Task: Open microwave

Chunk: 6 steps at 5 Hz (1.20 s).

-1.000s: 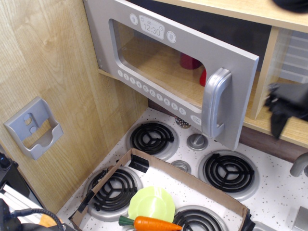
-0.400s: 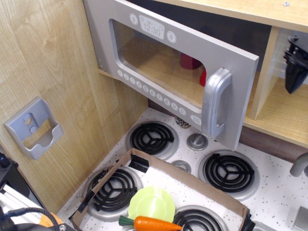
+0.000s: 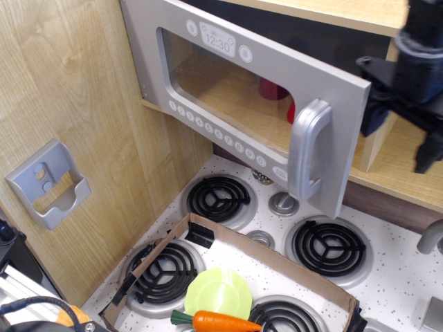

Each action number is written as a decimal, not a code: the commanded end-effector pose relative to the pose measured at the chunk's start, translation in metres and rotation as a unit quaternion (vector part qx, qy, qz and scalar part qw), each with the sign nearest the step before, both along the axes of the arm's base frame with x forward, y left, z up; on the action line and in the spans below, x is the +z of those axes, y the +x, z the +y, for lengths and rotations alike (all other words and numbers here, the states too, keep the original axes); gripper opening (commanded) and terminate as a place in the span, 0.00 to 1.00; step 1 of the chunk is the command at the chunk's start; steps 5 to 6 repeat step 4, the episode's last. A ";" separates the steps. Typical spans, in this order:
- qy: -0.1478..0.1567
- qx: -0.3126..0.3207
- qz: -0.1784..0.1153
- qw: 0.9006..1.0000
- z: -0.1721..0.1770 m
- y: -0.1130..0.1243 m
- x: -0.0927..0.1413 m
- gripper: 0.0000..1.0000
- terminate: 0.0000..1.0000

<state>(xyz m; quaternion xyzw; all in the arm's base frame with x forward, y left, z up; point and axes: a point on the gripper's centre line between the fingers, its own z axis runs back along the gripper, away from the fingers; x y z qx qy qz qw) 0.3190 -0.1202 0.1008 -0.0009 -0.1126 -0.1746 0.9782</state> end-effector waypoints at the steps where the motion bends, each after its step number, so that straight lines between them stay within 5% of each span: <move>1: -0.036 0.046 0.003 0.998 0.017 -0.026 0.002 1.00 0.00; 3: -0.052 0.134 0.010 0.990 0.036 -0.077 -0.018 1.00 0.00; 4: -0.048 0.153 -0.011 0.987 0.053 -0.101 -0.034 1.00 1.00; 6: -0.048 0.153 -0.011 0.987 0.053 -0.101 -0.034 1.00 1.00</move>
